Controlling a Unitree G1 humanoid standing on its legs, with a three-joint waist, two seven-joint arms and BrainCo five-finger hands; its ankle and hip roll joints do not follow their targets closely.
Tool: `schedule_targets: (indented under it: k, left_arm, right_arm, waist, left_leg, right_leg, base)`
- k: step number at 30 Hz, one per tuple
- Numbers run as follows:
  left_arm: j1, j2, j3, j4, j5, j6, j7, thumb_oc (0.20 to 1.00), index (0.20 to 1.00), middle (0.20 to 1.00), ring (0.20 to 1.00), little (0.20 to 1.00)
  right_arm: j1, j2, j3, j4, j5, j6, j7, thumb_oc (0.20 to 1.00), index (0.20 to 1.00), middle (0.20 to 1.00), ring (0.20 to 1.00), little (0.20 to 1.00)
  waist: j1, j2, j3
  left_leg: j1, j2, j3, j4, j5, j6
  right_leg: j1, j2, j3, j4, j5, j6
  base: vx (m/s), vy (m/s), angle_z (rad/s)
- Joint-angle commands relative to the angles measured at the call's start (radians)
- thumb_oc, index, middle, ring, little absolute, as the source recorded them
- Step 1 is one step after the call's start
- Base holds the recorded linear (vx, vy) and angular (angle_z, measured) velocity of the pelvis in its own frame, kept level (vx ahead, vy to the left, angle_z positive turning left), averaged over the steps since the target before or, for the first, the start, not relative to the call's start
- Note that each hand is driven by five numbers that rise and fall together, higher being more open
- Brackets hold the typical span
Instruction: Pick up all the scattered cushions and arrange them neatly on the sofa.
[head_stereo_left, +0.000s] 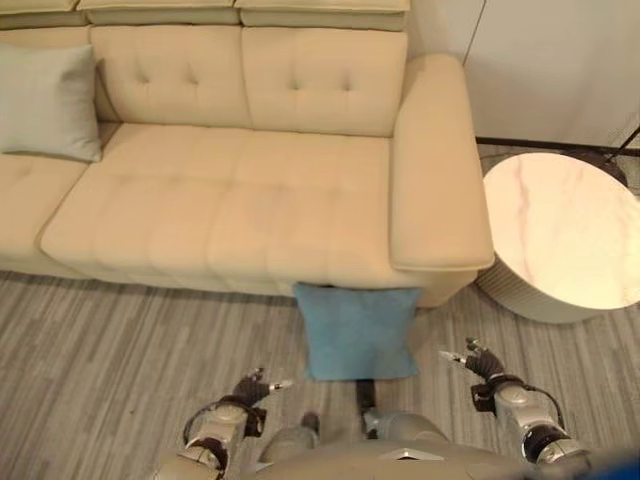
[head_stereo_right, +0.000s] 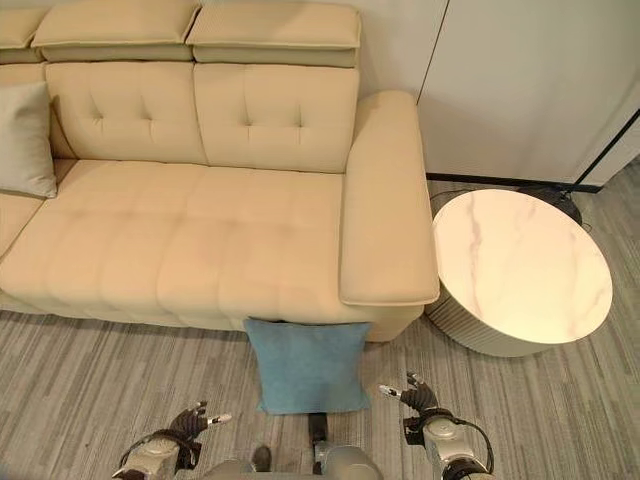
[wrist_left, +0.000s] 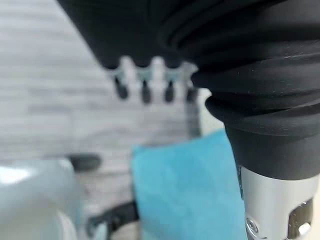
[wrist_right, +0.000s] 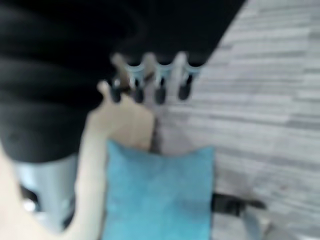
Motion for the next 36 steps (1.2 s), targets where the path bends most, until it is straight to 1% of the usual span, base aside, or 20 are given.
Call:
schedule_targets:
  k: [1, 2, 3, 4, 6, 7, 8, 9, 10, 12, 13, 14, 15, 16, 17, 22, 24, 25, 33, 36]
  left_arm:
    - [-0.002, 0.012, -0.006, 0.014, -0.001, -0.018, 0.009, 1.0, 1.0, 1.0, 1.0, 1.0]
    - [-0.002, 0.018, -0.005, 0.013, 0.004, -0.019, 0.009, 1.0, 1.0, 1.0, 1.0, 1.0]
    - [-0.002, 0.018, -0.005, 0.013, 0.004, -0.019, 0.009, 1.0, 1.0, 1.0, 1.0, 1.0]
    - [-0.001, 0.022, 0.001, 0.009, 0.002, -0.017, 0.006, 1.0, 1.0, 1.0, 1.0, 1.0]
    - [0.0, 0.034, 0.014, 0.005, -0.008, -0.019, 0.01, 1.0, 1.0, 1.0, 1.0, 1.0]
    - [0.0, 0.035, 0.014, 0.005, -0.008, -0.019, 0.01, 1.0, 1.0, 1.0, 1.0, 1.0]
    - [-0.005, 0.046, 0.022, 0.007, -0.021, -0.022, 0.014, 1.0, 1.0, 1.0, 1.0, 1.0]
    - [-0.01, 0.059, 0.026, 0.019, -0.017, -0.025, 0.014, 1.0, 1.0, 1.0, 1.0, 1.0]
    - [-0.01, 0.059, 0.026, 0.019, -0.017, -0.025, 0.014, 1.0, 1.0, 1.0, 1.0, 1.0]
    - [-0.01, 0.068, 0.033, 0.014, -0.021, -0.028, 0.015, 1.0, 1.0, 1.0, 1.0, 1.0]
    - [-0.009, 0.071, 0.04, 0.011, -0.027, -0.029, 0.02, 1.0, 1.0, 1.0, 1.0, 1.0]
    - [-0.005, 0.076, 0.04, 0.008, -0.027, -0.031, 0.02, 1.0, 1.0, 1.0, 1.0, 1.0]
    - [0.003, 0.077, 0.052, -0.004, -0.04, -0.039, 0.025, 1.0, 1.0, 1.0, 1.0, 1.0]
    - [0.003, 0.076, 0.06, -0.021, -0.064, -0.044, 0.029, 1.0, 1.0, 1.0, 1.0, 1.0]
    - [-0.011, 0.078, 0.081, -0.064, -0.135, -0.056, 0.048, 1.0, 1.0, 1.0, 1.0, 1.0]
    - [-0.053, 0.078, 0.09, -0.146, -0.225, -0.085, 0.082, 1.0, 1.0, 1.0, 1.0, 1.0]
    - [-0.077, 0.084, 0.084, -0.179, -0.246, -0.096, 0.095, 1.0, 1.0, 1.0, 1.0, 1.0]
    - [-0.109, 0.092, 0.077, -0.219, -0.27, -0.111, 0.114, 1.0, 1.0, 1.0, 1.0, 1.0]
    - [-0.205, 0.085, 0.066, -0.263, -0.325, -0.151, 0.171, 1.0, 1.0, 1.0, 1.0, 1.0]
    - [-0.273, 0.08, 0.054, -0.264, -0.338, -0.167, 0.215, 1.0, 1.0, 1.0, 1.0, 1.0]
  right_arm:
    - [0.03, -0.019, -0.016, -0.024, 0.008, -0.016, -0.008, 1.0, 1.0, 1.0, 1.0, 1.0]
    - [0.022, -0.017, -0.015, -0.032, 0.009, -0.016, -0.007, 1.0, 1.0, 1.0, 1.0, 1.0]
    - [0.022, -0.017, -0.015, -0.032, 0.009, -0.016, -0.007, 1.0, 1.0, 1.0, 1.0, 1.0]
    - [0.013, -0.012, -0.012, -0.033, 0.006, -0.014, -0.005, 1.0, 1.0, 1.0, 1.0, 1.0]
    - [-0.014, -0.012, 0.004, -0.053, 0.001, -0.015, -0.005, 1.0, 1.0, 1.0, 1.0, 1.0]
    - [-0.014, -0.011, 0.004, -0.053, 0.001, -0.015, -0.005, 1.0, 1.0, 1.0, 1.0, 1.0]
    - [-0.028, -0.011, 0.006, -0.072, 0.006, -0.018, -0.003, 1.0, 1.0, 1.0, 1.0, 1.0]
    - [-0.028, -0.011, 0.002, -0.077, 0.009, -0.019, 0.001, 1.0, 1.0, 1.0, 1.0, 1.0]
    - [-0.028, -0.011, 0.002, -0.077, 0.009, -0.019, 0.001, 1.0, 1.0, 1.0, 1.0, 1.0]
    - [-0.03, -0.016, 0.001, -0.1, 0.001, -0.02, 0.001, 1.0, 1.0, 1.0, 1.0, 1.0]
    - [-0.028, -0.019, 0.001, -0.111, -0.002, -0.02, 0.0, 1.0, 1.0, 1.0, 1.0, 1.0]
    - [-0.02, -0.02, -0.001, -0.121, 0.0, -0.022, 0.001, 1.0, 1.0, 1.0, 1.0, 1.0]
    - [-0.011, -0.032, -0.002, -0.137, -0.01, -0.025, -0.002, 1.0, 1.0, 1.0, 1.0, 1.0]
    - [-0.01, -0.036, 0.001, -0.143, -0.011, -0.028, -0.004, 1.0, 1.0, 1.0, 1.0, 1.0]
    - [-0.013, -0.049, -0.01, -0.151, -0.001, -0.028, -0.018, 1.0, 1.0, 1.0, 1.0, 1.0]
    - [-0.019, -0.076, -0.039, -0.158, 0.022, -0.035, -0.037, 1.0, 1.0, 1.0, 1.0, 1.0]
    - [-0.031, -0.09, -0.046, -0.168, 0.03, -0.037, -0.048, 1.0, 1.0, 1.0, 1.0, 1.0]
    - [-0.049, -0.105, -0.053, -0.188, 0.039, -0.044, -0.06, 1.0, 1.0, 1.0, 1.0, 1.0]
    - [-0.158, -0.109, -0.036, -0.188, 0.056, -0.06, -0.105, 1.0, 1.0, 1.0, 1.0, 1.0]
    - [-0.239, -0.109, -0.027, -0.182, 0.051, -0.075, -0.165, 1.0, 1.0, 1.0, 1.0, 1.0]
  waist:
    - [0.0, 0.022, -0.029]
    - [0.002, 0.014, -0.027]
    - [0.004, 0.013, -0.027]
    - [0.01, 0.01, -0.017]
    - [0.023, -0.001, 0.005]
    - [0.025, -0.002, 0.005]
    - [0.028, -0.002, 0.022]
    - [0.029, 0.002, 0.022]
    - [0.028, 0.002, 0.022]
    - [0.032, 0.012, 0.02]
    - [0.035, 0.012, 0.024]
    - [0.033, 0.005, 0.022]
    - [0.039, -0.002, 0.016]
    - [0.039, -0.001, 0.014]
    - [0.041, 0.005, 0.022]
    - [0.033, 0.021, 0.044]
    - [0.03, 0.026, 0.058]
    - [0.027, 0.03, 0.078]
    - [0.023, 0.041, 0.128]
    - [0.016, 0.049, 0.171]
  left_leg:
    - [-0.024, -0.025, 0.037, -0.045, 0.102, 0.008]
    - [-0.016, -0.039, 0.038, -0.059, 0.099, 0.019]
    - [-0.015, -0.039, 0.04, -0.06, 0.099, 0.02]
    - [-0.021, -0.044, 0.061, -0.053, 0.094, 0.031]
    - [-0.038, -0.057, 0.08, -0.023, 0.076, 0.048]
    - [-0.039, -0.057, 0.081, -0.022, 0.075, 0.048]
    - [-0.062, -0.059, 0.088, 0.004, 0.074, 0.051]
    - [-0.068, -0.052, 0.076, 0.015, 0.071, 0.048]
    - [-0.068, -0.052, 0.075, 0.015, 0.071, 0.048]
    - [-0.065, -0.029, 0.067, 0.006, 0.069, 0.038]
    - [-0.055, -0.027, 0.06, 0.003, 0.064, 0.036]
    - [-0.049, -0.033, 0.049, -0.001, 0.067, 0.031]
    - [-0.042, -0.022, 0.054, -0.02, 0.074, 0.015]
    - [-0.049, -0.017, 0.047, -0.033, 0.083, 0.01]
    - [-0.077, -0.006, 0.039, -0.048, 0.105, -0.002]
    - [-0.119, 0.001, 0.022, -0.071, 0.132, -0.009]
    - [-0.142, 0.002, 0.025, -0.072, 0.141, -0.009]
    - [-0.167, -0.002, 0.028, -0.067, 0.144, -0.008]
    - [-0.278, -0.024, 0.045, -0.011, 0.144, -0.004]
    - [-0.392, -0.041, 0.053, 0.064, 0.139, -0.006]
  right_leg:
    - [-0.038, -0.034, 0.032, 0.079, -0.083, 0.184]
    - [-0.048, -0.036, 0.05, 0.071, -0.066, 0.194]
    - [-0.048, -0.035, 0.052, 0.071, -0.066, 0.194]
    - [-0.069, -0.039, 0.062, 0.089, -0.062, 0.205]
    - [-0.117, -0.039, 0.079, 0.142, -0.054, 0.219]
    - [-0.118, -0.039, 0.081, 0.143, -0.055, 0.219]
    - [-0.158, -0.042, 0.104, 0.205, -0.062, 0.23]
    - [-0.157, -0.058, 0.122, 0.21, -0.073, 0.228]
    - [-0.156, -0.058, 0.121, 0.21, -0.074, 0.228]
    - [-0.166, -0.113, 0.117, 0.193, -0.055, 0.228]
    - [-0.159, -0.119, 0.105, 0.18, -0.053, 0.227]
    - [-0.138, -0.118, 0.116, 0.153, -0.056, 0.226]
    - [-0.129, -0.127, 0.086, 0.11, -0.048, 0.233]
    - [-0.13, -0.117, 0.091, 0.097, -0.044, 0.232]
    - [-0.146, -0.111, 0.07, 0.092, -0.047, 0.227]
    - [-0.176, -0.11, 0.045, 0.083, -0.043, 0.224]
    - [-0.206, -0.11, 0.044, 0.093, -0.038, 0.225]
    - [-0.243, -0.109, 0.051, 0.115, -0.036, 0.226]
    - [-0.378, -0.11, 0.078, 0.186, -0.023, 0.226]
    - [-0.476, -0.113, 0.088, 0.23, -0.022, 0.225]
  base:
    - [-0.06, 0.151, -0.42]
    - [-0.05, 0.122, -0.48]
    - [-0.09, 0.135, -0.57]
    - [-0.11, 0.096, -0.75]
    - [-0.14, 0.101, -0.83]
    - [-0.15, 0.078, -0.92]
    - [-0.1, 0.021, -0.78]
    - [-0.1, 0.021, -0.36]
    - [0.01, -0.056, 0.06]
    - [0.04, -0.101, 0.11]
    - [0.08, -0.118, 0.06]
    - [0.1, -0.138, 0.0]
    - [0.08, -0.158, 0.12]
    - [0.0, -0.213, 0.39]
    - [-0.04, -0.144, 0.58]
    - [-0.06, -0.072, 0.4]
    - [-0.11, -0.014, 0.05]
    - [-0.15, 0.016, -0.01]
    - [-0.09, 0.027, -0.13]
    - [-0.13, 0.001, 0.0]
